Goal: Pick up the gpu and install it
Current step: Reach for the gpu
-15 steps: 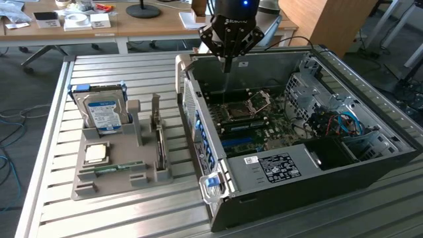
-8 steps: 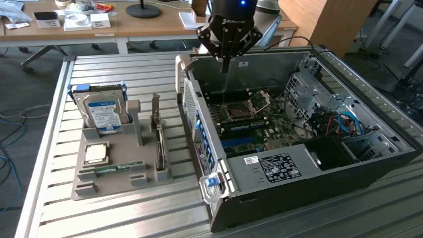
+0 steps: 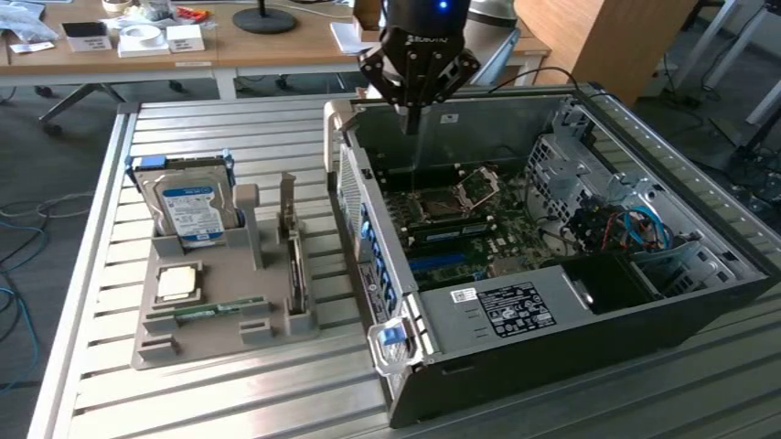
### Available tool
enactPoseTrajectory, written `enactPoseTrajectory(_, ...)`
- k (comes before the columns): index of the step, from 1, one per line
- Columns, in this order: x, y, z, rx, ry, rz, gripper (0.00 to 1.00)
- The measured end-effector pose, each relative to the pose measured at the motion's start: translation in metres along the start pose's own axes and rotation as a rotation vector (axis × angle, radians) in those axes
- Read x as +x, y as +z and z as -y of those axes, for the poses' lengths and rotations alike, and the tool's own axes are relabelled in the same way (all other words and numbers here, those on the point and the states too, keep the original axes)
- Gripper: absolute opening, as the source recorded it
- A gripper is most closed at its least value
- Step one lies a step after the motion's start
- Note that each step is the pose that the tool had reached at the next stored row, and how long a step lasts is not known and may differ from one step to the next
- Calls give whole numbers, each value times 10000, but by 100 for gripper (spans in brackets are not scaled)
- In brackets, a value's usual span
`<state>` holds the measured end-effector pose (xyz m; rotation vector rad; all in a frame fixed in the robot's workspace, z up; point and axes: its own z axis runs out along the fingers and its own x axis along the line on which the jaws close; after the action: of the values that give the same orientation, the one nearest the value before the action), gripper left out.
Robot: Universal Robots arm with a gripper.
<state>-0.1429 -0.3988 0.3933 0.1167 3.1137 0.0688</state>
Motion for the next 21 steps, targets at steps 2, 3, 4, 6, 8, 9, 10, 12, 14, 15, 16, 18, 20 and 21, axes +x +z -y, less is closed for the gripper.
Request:
enactPoseTrajectory(2, 10, 0, 1, 0, 0, 0, 11)
enactPoseTrajectory(3, 16, 0, 1, 0, 0, 0, 11)
enactPoseTrajectory(4, 21, 0, 2, 0, 0, 0, 11)
enactPoseTrajectory(6, 32, -1, 2, 0, 0, 0, 11)
enactPoseTrajectory(8, 43, -1, 3, 0, 0, 0, 11)
enactPoseTrajectory(9, 48, -1, 4, 0, 0, 0, 11)
enactPoseTrajectory(10, 52, -1, 4, 0, -1, 0, 11)
enactPoseTrajectory(12, 61, -2, 5, 0, -1, 0, 11)
enactPoseTrajectory(14, 69, -2, 5, 0, 0, 0, 11)
enactPoseTrajectory(15, 72, -2, 5, 0, 0, 0, 11)
enactPoseTrajectory(16, 76, -2, 6, 0, -1, 0, 11)
enactPoseTrajectory(18, 85, -2, 6, 0, -1, 0, 11)
enactPoseTrajectory(20, 94, -3, 7, 0, -1, 0, 11)
enactPoseTrajectory(21, 99, -3, 8, 1, 0, 0, 11)
